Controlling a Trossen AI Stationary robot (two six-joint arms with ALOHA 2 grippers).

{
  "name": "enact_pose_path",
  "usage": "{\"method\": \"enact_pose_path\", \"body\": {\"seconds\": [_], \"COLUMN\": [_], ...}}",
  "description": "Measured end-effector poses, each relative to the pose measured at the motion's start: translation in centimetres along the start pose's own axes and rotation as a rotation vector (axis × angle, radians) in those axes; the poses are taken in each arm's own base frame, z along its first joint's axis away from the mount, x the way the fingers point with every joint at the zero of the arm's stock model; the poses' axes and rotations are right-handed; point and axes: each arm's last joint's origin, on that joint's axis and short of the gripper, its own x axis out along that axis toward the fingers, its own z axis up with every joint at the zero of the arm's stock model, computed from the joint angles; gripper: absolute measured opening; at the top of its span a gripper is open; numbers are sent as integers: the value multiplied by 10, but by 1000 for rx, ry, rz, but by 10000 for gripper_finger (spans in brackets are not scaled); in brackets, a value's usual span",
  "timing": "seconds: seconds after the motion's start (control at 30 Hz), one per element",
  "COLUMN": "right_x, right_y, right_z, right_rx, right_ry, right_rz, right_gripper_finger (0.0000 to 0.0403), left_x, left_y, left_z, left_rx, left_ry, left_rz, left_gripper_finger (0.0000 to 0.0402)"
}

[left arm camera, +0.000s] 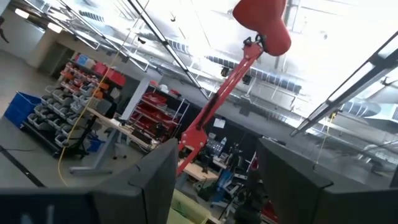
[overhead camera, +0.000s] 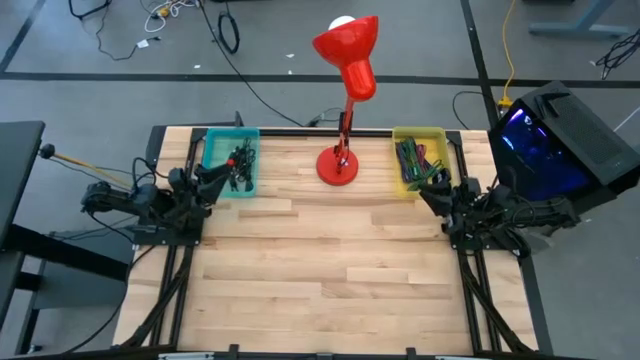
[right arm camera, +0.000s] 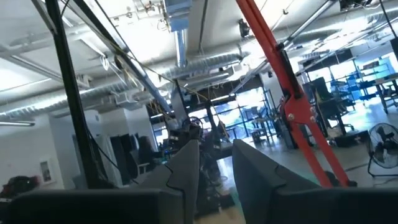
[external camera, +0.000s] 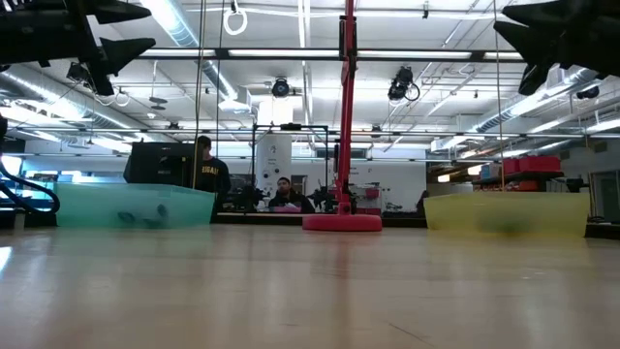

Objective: Pick & Place USB Port
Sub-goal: Return to Home Position

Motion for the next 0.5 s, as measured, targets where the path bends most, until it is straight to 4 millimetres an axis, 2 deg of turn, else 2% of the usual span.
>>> {"method": "enact_pose_path", "body": {"seconds": [0.1,0.2,0.37,0.47,0.5], "right_x": [0,-1,-5,-10,-10], "right_y": [0,1,1,-2,-2], "right_z": [-3,-11,-28,-42,-42], "right_rx": [-59,-126,-154,-213,-232], "right_ry": [34,123,317,468,471], "right_rz": [2,87,209,224,215], "right_gripper_finger": [100,100,100,100,100], "left_x": [0,1,4,4,4], "left_y": [1,3,7,8,8], "left_z": [0,1,3,3,3], "left_rx": [3,17,44,49,52], "left_ry": [-4,-20,-53,-61,-62], "left_rz": [6,30,81,92,95], "left_gripper_finger": [222,222,222,222,222]}}
